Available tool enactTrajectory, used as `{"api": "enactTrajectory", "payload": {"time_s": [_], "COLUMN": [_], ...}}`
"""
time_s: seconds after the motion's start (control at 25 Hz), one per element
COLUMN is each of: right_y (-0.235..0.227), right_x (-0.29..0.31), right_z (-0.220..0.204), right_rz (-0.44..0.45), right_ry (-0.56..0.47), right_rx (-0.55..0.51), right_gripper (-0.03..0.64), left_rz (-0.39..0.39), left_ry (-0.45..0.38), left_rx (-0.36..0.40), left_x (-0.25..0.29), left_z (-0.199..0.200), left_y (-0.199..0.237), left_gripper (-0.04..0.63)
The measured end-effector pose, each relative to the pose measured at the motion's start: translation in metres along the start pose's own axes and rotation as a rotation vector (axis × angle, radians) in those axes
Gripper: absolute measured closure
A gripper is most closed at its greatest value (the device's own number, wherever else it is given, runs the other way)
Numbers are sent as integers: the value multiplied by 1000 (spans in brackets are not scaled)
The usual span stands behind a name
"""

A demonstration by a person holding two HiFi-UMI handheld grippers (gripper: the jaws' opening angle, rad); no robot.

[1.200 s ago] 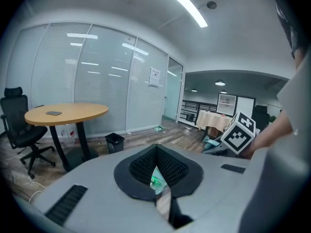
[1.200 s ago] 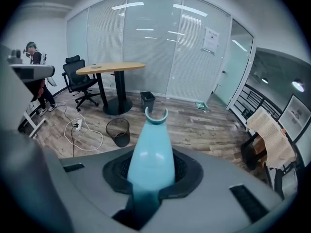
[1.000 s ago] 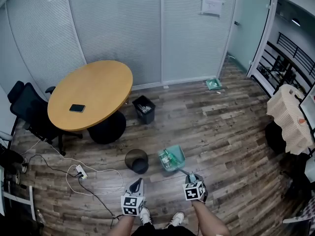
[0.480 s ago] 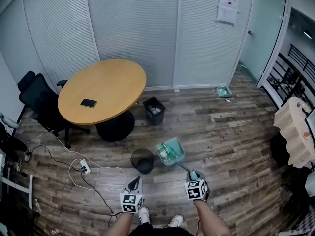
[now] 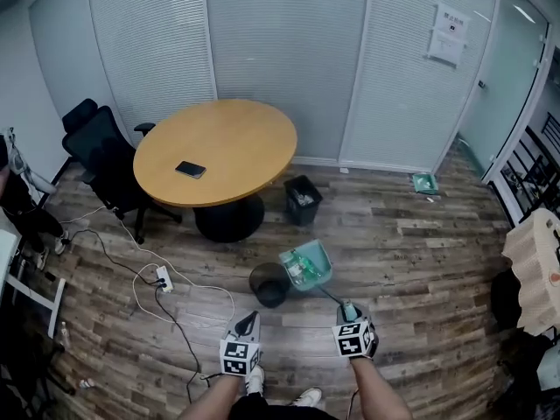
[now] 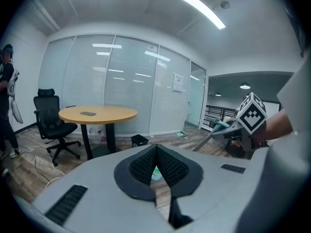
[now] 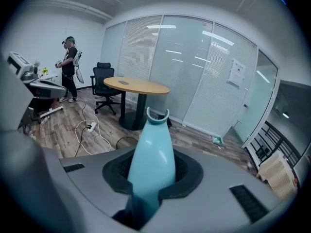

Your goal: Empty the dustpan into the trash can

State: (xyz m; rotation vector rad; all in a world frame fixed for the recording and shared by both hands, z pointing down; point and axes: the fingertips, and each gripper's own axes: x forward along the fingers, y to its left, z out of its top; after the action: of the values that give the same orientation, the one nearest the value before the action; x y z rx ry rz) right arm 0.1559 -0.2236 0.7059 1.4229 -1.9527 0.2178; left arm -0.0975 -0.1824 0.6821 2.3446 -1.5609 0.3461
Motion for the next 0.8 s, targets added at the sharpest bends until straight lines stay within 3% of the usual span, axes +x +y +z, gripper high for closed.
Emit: {"api": "enactTrajectory", "payload": {"time_s": [0.52, 0.8], "right_y": [27, 51], "right_x": [21, 23], "right_z": [27, 32], "right_rz": [53, 89], "right_ry": [-16, -31], "right_rx": [-306, -591], "right_gripper": [517, 517], "left_rz": [84, 102], "left_ry": [-27, -23], "left_rx": [-32, -52], "left_x": [-29, -34], "left_z": [-4, -9], "left_y": [34, 43], "left_gripper": [584, 584]}}
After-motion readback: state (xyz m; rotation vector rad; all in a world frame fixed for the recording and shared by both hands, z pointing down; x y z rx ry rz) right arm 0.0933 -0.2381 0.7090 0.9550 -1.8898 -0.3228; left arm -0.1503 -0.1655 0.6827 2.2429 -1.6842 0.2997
